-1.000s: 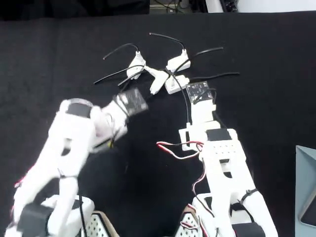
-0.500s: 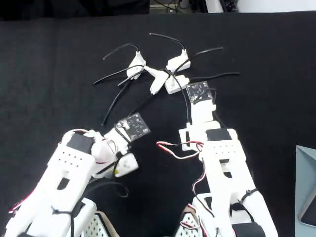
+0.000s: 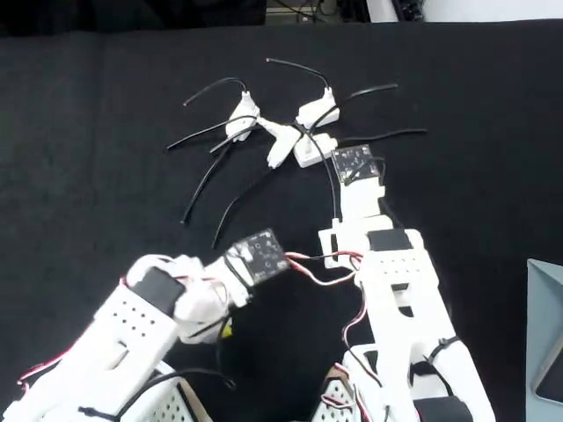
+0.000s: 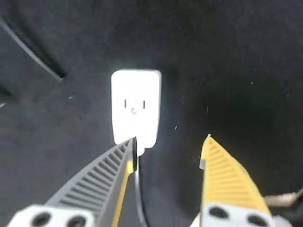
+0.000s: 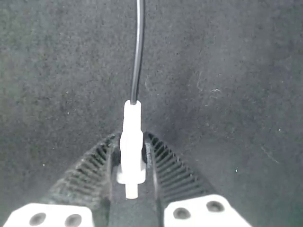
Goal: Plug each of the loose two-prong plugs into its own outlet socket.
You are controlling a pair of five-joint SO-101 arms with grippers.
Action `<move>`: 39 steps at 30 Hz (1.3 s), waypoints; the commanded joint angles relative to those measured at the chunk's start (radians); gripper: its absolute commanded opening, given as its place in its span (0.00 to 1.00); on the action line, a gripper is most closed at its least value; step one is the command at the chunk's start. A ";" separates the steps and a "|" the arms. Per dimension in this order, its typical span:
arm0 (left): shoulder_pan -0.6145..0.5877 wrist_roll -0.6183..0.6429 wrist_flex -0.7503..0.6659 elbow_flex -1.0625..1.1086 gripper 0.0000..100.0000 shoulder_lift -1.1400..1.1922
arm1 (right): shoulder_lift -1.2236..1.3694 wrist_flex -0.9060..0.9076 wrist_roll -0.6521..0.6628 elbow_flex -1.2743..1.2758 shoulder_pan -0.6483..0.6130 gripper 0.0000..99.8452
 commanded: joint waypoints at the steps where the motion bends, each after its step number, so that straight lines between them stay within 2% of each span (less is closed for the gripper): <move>1: 0.027 0.023 -0.112 0.062 0.23 -0.012 | -0.033 -0.012 0.000 -0.048 0.015 0.01; 9: -0.065 0.017 -0.233 0.097 0.23 0.035 | -0.033 -0.012 -0.002 -0.047 0.015 0.01; 14: -0.099 0.015 -0.311 0.044 0.23 0.267 | -0.030 -0.012 -0.002 -0.047 0.015 0.01; 19: -0.101 0.021 -0.285 -0.097 0.23 0.489 | -0.028 -0.009 -0.003 -0.045 0.015 0.01; 26: -0.150 0.023 -0.285 -0.188 0.03 0.509 | -0.027 -0.011 -0.005 -0.045 0.015 0.01; 27: -0.163 0.023 -0.284 -0.193 0.03 0.505 | -0.027 -0.011 -0.005 -0.045 0.015 0.01; 30: -0.189 0.023 -0.253 -0.200 0.09 0.489 | -0.027 -0.011 -0.003 -0.045 0.015 0.01; 34: -0.194 0.028 -0.186 -0.203 0.26 0.463 | -0.027 -0.011 -0.002 -0.045 0.015 0.01; 39: -0.225 0.037 -0.189 -0.203 0.26 0.405 | -0.027 -0.012 -0.002 -0.045 0.015 0.01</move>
